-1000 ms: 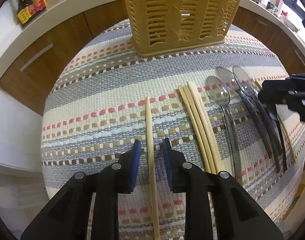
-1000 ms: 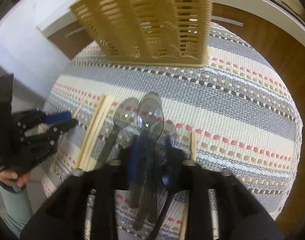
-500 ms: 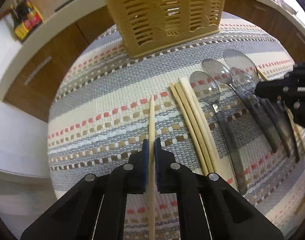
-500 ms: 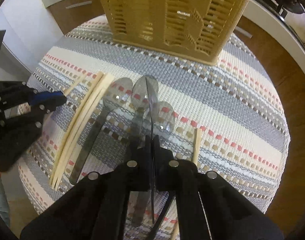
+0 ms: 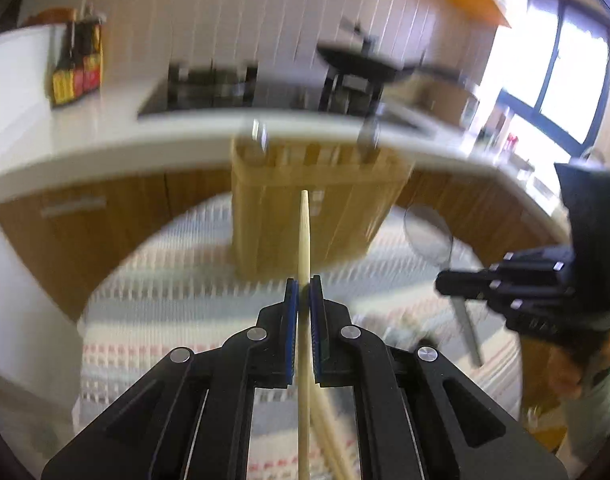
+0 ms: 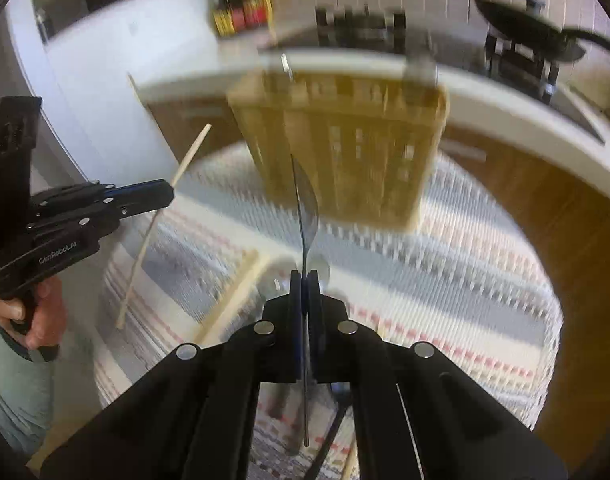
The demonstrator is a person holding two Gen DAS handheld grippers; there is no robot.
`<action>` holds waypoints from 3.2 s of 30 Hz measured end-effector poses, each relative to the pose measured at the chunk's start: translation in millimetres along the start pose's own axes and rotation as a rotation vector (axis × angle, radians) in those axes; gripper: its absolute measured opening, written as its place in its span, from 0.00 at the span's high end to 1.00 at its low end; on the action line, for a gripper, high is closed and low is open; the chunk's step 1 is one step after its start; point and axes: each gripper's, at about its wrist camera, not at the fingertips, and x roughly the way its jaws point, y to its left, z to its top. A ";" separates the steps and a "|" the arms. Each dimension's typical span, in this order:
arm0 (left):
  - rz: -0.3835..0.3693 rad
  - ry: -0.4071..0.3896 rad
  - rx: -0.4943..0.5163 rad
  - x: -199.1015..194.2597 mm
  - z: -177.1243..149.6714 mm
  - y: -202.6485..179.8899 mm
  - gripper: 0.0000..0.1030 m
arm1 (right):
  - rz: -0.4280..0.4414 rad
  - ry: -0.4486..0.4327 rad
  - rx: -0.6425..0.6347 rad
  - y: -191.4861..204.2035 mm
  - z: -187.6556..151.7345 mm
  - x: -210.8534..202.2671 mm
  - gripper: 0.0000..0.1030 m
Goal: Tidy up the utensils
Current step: 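Grasp a wooden chopstick with the left gripper and drop it into the caddy, then move the left gripper back down over the chopsticks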
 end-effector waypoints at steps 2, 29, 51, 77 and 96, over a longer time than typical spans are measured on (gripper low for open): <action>-0.018 -0.087 -0.004 -14.3 16.2 -4.7 0.96 | 0.007 -0.078 -0.005 3.1 13.8 -12.1 0.98; 0.224 -0.575 -0.011 53.7 106.6 10.2 0.96 | -0.138 -0.531 0.129 -79.3 109.7 34.6 0.98; 0.072 -0.456 -0.093 -9.4 57.5 28.1 0.51 | -0.083 -0.448 0.172 -69.0 35.8 -12.5 0.62; 0.070 0.200 -0.012 12.7 -73.8 9.1 0.64 | -0.096 0.128 0.240 -28.4 -102.4 11.4 0.69; 0.131 0.375 0.069 69.3 -104.9 9.3 0.72 | -0.075 0.221 0.298 -35.4 -131.8 31.1 0.78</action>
